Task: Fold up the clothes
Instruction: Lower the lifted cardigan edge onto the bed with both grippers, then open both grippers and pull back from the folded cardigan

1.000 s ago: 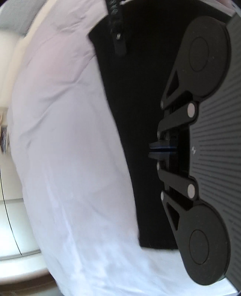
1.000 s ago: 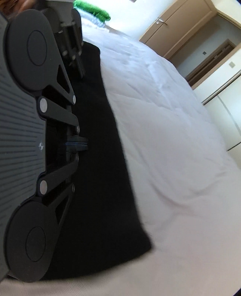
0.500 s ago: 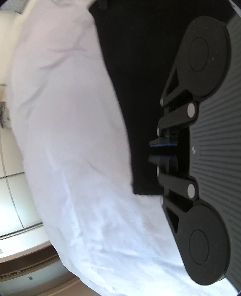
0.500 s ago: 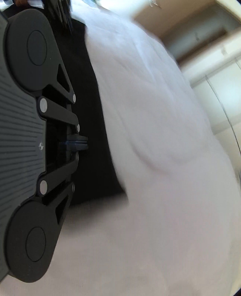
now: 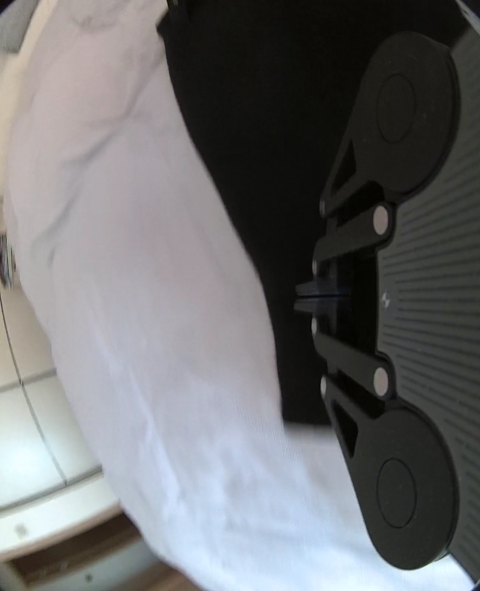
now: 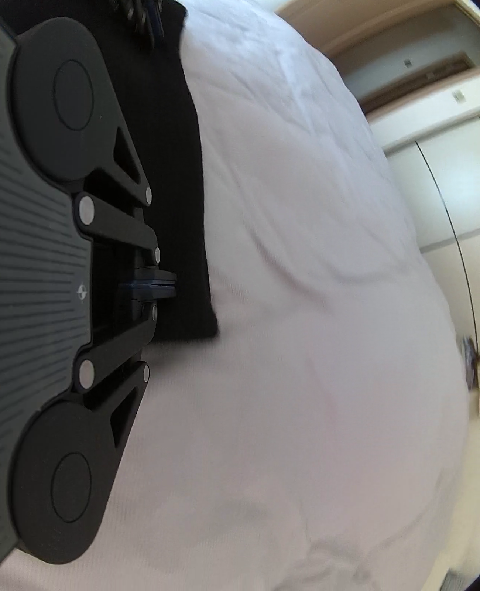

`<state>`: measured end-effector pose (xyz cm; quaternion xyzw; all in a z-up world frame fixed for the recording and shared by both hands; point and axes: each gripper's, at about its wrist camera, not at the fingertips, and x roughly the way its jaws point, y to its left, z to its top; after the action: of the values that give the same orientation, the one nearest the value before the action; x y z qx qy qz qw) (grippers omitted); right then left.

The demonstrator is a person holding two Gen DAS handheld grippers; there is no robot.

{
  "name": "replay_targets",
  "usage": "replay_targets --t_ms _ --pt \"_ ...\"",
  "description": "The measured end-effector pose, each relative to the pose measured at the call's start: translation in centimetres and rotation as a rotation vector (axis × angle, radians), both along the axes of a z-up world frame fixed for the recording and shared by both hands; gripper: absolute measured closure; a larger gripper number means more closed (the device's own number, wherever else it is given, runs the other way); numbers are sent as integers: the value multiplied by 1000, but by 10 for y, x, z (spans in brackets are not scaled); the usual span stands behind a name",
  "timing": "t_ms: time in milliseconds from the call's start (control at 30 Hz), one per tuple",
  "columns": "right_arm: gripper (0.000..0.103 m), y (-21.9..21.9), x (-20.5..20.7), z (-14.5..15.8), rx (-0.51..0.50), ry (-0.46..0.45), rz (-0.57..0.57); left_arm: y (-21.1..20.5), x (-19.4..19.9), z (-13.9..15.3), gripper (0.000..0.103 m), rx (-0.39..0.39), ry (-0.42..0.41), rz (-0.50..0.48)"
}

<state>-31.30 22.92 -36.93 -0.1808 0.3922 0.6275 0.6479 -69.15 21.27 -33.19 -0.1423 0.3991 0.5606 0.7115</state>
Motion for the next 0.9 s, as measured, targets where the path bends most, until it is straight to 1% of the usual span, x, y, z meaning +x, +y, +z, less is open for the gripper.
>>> replay_targets --t_ms 33,67,100,133,167,200,233,267,300,333,367,400,467,567,633,667,700,767,833,867,900 --pt "103 -5 4 3 7 12 -13 -4 -7 4 89 19 33 34" --pt "96 -11 1 7 20 15 -7 -11 -8 9 90 32 35 41" --pt "86 -18 -7 13 38 7 17 -19 -8 15 90 44 34 46" --pt "81 -23 -18 17 56 4 55 -30 -8 23 90 42 2 35" --pt "74 -29 -30 20 70 19 105 -38 -7 28 87 38 -23 14" --pt "74 -35 -43 22 84 35 154 -49 -2 30 86 45 -22 -3" --pt "74 -41 -55 24 96 46 201 -54 6 27 86 50 9 -1" --pt "74 -46 -66 25 100 35 235 -58 14 24 86 54 42 4" --pt "74 -53 -76 23 91 2 254 -64 15 19 86 48 70 21" --pt "74 -61 -82 20 76 -36 253 -70 12 15 86 40 71 48" --pt "74 -74 -79 18 77 -49 229 -75 9 10 86 32 70 77" --pt "74 -86 -76 16 78 -61 205 -83 4 11 86 34 59 100" --pt "74 -111 -70 13 79 -82 157 -93 2 16 86 37 62 136" --pt "74 -145 -60 15 87 -57 89 -106 3 25 85 35 64 179" --pt "70 -161 -56 18 73 -60 50 -116 6 29 84 34 63 193" --pt "64 -167 -56 18 64 -73 30 -122 8 32 84 34 62 200" --pt "61 -174 -56 19 56 -82 10 -129 10 36 84 35 52 196" --pt "60 -186 -58 21 54 -74 -19 -143 13 46 81 39 31 186" --pt "58 -191 -66 25 53 -76 -38 -157 17 53 79 46 10 178" --pt "56 -197 -68 29 55 -77 -43 -163 18 56 79 49 0 174" --pt "52 -202 -70 33 58 -78 -48 -170 20 60 79 51 -12 168"
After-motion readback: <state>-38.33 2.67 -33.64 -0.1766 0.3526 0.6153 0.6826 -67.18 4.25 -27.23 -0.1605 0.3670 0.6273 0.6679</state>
